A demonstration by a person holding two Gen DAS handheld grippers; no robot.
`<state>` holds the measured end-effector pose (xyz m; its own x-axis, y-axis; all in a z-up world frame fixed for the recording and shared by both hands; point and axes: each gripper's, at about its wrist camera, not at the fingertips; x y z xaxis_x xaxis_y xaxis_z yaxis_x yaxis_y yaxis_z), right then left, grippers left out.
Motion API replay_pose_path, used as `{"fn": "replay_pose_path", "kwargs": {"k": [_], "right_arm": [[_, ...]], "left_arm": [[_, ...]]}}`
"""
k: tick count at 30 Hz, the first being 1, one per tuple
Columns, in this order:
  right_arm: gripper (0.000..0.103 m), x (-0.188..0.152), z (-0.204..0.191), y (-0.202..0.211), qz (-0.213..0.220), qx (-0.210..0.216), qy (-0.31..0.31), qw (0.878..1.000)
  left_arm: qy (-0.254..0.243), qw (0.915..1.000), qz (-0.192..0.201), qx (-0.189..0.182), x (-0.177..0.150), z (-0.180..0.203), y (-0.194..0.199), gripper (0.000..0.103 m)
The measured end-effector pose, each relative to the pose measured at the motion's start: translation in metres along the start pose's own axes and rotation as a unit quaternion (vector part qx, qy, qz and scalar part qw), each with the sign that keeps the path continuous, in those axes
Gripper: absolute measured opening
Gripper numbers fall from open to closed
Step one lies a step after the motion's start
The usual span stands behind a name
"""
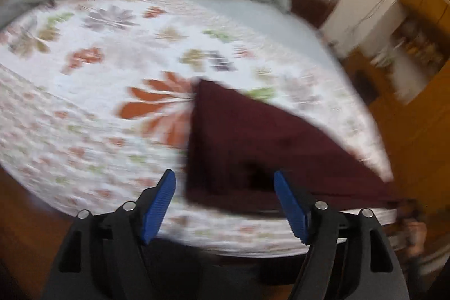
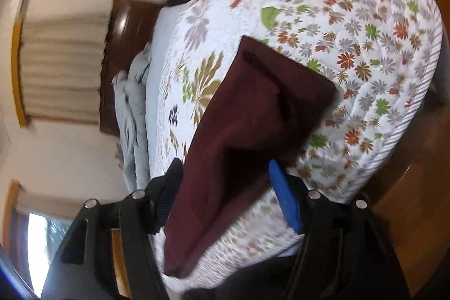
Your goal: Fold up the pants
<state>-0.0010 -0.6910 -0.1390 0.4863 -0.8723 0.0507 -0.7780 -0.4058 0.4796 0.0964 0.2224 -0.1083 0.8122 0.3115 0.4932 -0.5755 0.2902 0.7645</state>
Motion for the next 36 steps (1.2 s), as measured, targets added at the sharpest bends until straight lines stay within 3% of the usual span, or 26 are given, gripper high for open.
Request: {"fn": "replay_pose_path", "kwargs": {"k": [2,4,6,8,12,16,18,19,20,21,23,24,25,27,29,30,31,32,33,34,36], "right_arm": [[0.066,0.007,0.001,-0.01,0.002,-0.008,-0.013,1.0],[0.066,0.013,0.0,-0.017,0.006,-0.013,-0.015,1.0],[0.066,0.017,0.0,-0.021,0.009,-0.014,-0.02,1.0],[0.067,0.02,-0.002,-0.028,0.008,-0.019,-0.018,1.0],[0.067,0.024,-0.005,-0.036,0.006,-0.023,-0.017,1.0],[0.068,0.03,-0.006,-0.038,0.001,-0.03,-0.011,0.999],[0.065,0.036,-0.011,-0.045,0.001,-0.035,-0.005,0.999],[0.055,0.039,-0.015,-0.048,0.001,-0.04,0.004,0.999],[0.048,0.041,-0.018,-0.052,-0.002,-0.044,0.014,0.999],[0.033,0.042,-0.022,-0.057,-0.004,-0.048,0.023,0.999],[0.023,0.045,-0.039,-0.064,-0.002,-0.061,0.058,0.996],[0.019,0.047,-0.053,-0.063,0.005,-0.059,0.083,0.995],[0.016,0.047,-0.065,-0.06,0.013,-0.046,0.105,0.993],[0.013,0.043,-0.09,-0.045,0.043,-0.002,0.158,0.986],[0.013,0.041,-0.089,-0.037,0.067,-0.003,0.178,0.982],[0.013,0.043,-0.079,-0.036,0.072,-0.011,0.168,0.983],[0.013,0.049,-0.055,-0.042,0.063,-0.031,0.132,0.989],[0.013,0.053,-0.028,-0.05,0.052,-0.055,0.092,0.993],[0.012,0.055,-0.013,-0.055,0.045,-0.072,0.069,0.994],[0.011,0.056,0.005,-0.06,0.039,-0.068,0.048,0.996],[0.017,0.055,0.008,-0.057,0.049,-0.046,0.036,0.997]], "left_arm": [[0.038,0.997,-0.031,-0.06,-0.003,0.013,-0.014,0.079],[0.07,0.9913,-0.061,-0.094,-0.005,0.02,-0.032,0.079],[0.088,0.9901,-0.067,-0.087,-0.004,0.02,-0.045,0.079],[0.106,0.9897,-0.085,-0.045,-0.002,0.016,-0.065,0.079],[0.177,0.9772,-0.097,-0.068,-0.002,0.006,-0.09,0.081],[0.181,0.9789,-0.084,-0.043,0.008,0.0,-0.107,0.08],[0.19,0.9784,-0.07,-0.04,0.01,-0.005,-0.113,0.061],[0.181,0.9805,-0.068,-0.036,0.013,-0.005,-0.119,0.039],[0.176,0.9817,-0.064,-0.036,0.015,-0.005,-0.121,0.029],[0.171,0.9829,-0.054,-0.044,0.016,-0.005,-0.122,0.026],[0.151,0.9861,-0.019,-0.068,0.02,-0.001,-0.115,0.02],[0.128,0.9872,0.02,-0.094,0.023,0.004,-0.103,0.02],[0.084,0.9852,0.082,-0.125,0.023,0.013,-0.082,0.02],[0.019,0.9794,0.147,-0.136,0.018,0.028,-0.054,0.02],[0.057,0.9792,0.129,-0.145,0.008,0.017,-0.056,0.02],[0.088,0.9827,0.102,-0.127,0.003,0.007,-0.067,0.02],[0.148,0.9833,0.04,-0.098,-0.005,-0.012,-0.09,0.02],[0.197,0.977,-0.002,-0.081,-0.014,-0.028,-0.107,0.02],[0.252,0.9623,-0.043,-0.094,-0.027,-0.046,-0.125,0.02],[0.262,0.9585,-0.04,-0.105,-0.03,-0.05,-0.126,0.02],[0.237,0.9664,-0.03,-0.095,-0.025,-0.042,-0.118,0.021]]}}
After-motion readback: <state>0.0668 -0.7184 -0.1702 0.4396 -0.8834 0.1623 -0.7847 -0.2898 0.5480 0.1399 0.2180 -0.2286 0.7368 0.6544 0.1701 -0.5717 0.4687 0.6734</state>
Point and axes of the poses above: each gripper's, at about its wrist camera, not at the fingertips, and y roughly against the way its jaws point, z to its right, x to its top, and after that the axes turned 5 degrees about x, right-handed
